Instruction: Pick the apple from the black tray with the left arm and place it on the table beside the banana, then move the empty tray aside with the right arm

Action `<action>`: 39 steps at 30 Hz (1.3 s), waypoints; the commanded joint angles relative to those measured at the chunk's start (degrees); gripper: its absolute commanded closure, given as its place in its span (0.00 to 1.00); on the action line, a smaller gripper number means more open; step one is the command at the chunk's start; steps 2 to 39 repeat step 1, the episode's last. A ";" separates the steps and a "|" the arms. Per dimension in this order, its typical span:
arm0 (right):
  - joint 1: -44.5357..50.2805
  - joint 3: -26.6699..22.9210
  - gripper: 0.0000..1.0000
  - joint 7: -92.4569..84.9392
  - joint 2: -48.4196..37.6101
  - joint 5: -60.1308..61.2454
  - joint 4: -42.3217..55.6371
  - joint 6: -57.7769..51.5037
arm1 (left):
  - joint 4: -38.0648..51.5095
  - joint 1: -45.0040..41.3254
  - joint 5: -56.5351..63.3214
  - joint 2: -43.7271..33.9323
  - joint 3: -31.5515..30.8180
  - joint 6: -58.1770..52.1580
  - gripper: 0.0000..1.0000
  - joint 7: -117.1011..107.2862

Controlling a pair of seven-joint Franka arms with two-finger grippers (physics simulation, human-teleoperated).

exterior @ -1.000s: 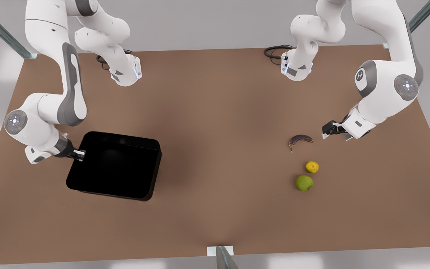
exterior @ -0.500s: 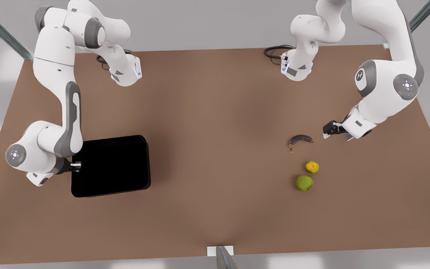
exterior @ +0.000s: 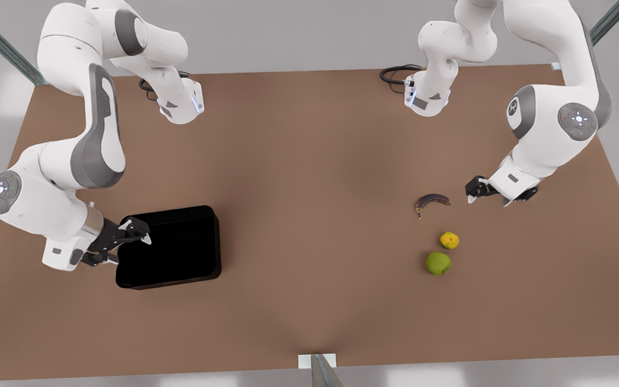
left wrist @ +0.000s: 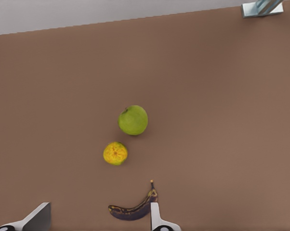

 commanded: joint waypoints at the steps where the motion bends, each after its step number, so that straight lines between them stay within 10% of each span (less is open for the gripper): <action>1: -0.29 0.43 0.00 12.01 -0.10 -2.15 0.22 -5.50 | 0.05 0.31 0.39 -0.02 0.05 0.10 0.00 -2.14; 39: -0.29 0.43 0.00 12.01 -0.10 -2.15 0.22 -5.50 | 0.05 0.31 0.39 -0.02 0.05 0.10 0.00 -2.14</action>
